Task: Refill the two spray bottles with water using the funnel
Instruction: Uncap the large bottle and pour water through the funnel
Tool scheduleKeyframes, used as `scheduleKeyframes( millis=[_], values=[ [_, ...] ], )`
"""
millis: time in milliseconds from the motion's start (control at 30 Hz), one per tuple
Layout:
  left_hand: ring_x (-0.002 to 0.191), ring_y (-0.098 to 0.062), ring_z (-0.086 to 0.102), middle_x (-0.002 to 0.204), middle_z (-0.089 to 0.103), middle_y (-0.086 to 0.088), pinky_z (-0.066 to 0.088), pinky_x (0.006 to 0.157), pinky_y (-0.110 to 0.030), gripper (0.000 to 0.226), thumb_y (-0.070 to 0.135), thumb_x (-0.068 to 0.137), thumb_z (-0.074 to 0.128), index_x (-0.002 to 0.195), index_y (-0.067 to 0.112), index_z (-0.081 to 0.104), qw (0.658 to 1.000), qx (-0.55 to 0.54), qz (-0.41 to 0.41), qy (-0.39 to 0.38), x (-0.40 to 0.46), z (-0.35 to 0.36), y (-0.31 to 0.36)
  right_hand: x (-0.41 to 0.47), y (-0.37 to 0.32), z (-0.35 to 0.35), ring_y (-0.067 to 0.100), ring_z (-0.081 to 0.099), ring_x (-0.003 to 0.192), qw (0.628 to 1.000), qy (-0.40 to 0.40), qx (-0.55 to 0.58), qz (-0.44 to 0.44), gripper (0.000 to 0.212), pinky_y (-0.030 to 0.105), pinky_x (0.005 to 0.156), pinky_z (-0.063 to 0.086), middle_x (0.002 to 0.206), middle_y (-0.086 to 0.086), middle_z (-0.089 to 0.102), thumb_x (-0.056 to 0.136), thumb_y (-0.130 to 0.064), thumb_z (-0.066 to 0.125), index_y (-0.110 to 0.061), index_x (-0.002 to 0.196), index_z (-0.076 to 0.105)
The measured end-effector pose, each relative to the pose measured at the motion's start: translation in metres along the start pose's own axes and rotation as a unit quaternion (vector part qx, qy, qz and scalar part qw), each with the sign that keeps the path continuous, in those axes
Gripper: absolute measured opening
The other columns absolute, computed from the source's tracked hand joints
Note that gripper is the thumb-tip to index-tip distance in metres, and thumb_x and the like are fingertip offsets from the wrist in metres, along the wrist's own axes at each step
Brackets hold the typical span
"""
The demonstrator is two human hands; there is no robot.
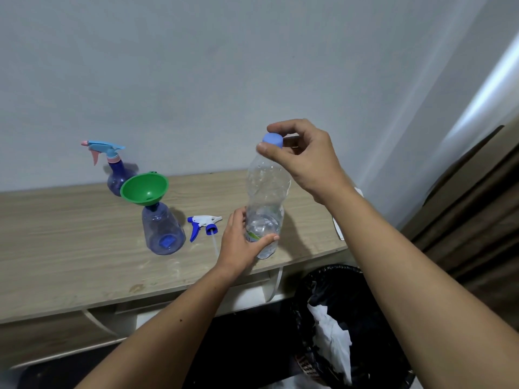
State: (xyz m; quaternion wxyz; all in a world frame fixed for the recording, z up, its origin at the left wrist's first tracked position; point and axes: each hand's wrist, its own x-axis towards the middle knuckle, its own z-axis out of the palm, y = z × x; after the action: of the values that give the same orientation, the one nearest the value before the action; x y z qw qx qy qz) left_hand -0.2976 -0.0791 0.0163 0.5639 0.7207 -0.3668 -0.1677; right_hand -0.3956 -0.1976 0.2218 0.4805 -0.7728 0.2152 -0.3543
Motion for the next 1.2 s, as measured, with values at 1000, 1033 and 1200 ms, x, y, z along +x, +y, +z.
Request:
scheduleKeyframes(
  millis=[1000,1033,1200],
  values=[
    [0.128,-0.005,0.059,0.139,0.055,0.011,0.056,0.109,-0.039,0.098,0.059,0.066,0.094,0.147,0.028,0.048,1.000,-0.003,-0.005,-0.027,0.003,0.000,-0.002,0.007,-0.012,-0.009,0.010,0.072,0.111,0.996,0.004,-0.053,-0.072,0.028,0.032,0.106,0.055,0.119,-0.005,0.076,0.092,-0.012,0.077,-0.019,0.120,0.077],
    [0.128,-0.004,0.059,0.139,0.055,0.011,0.056,0.109,-0.038,0.097,0.055,0.067,0.096,0.147,0.028,0.047,1.000,-0.003,-0.006,-0.028,0.003,0.000,-0.002,0.008,-0.013,-0.011,0.009,0.073,0.109,0.997,0.006,-0.040,-0.072,0.029,0.031,0.106,0.055,0.118,-0.005,0.077,0.093,-0.010,0.076,-0.018,0.120,0.076],
    [0.129,-0.006,0.061,0.141,0.057,0.010,0.056,0.110,-0.038,0.107,0.064,0.061,0.096,0.148,0.028,0.047,0.999,-0.025,-0.011,-0.035,0.003,0.001,-0.003,0.006,-0.003,-0.028,0.006,0.073,0.105,0.997,0.044,-0.014,-0.068,0.034,0.023,0.100,0.055,0.120,0.000,0.076,0.091,-0.003,0.076,-0.017,0.122,0.075]
  ],
)
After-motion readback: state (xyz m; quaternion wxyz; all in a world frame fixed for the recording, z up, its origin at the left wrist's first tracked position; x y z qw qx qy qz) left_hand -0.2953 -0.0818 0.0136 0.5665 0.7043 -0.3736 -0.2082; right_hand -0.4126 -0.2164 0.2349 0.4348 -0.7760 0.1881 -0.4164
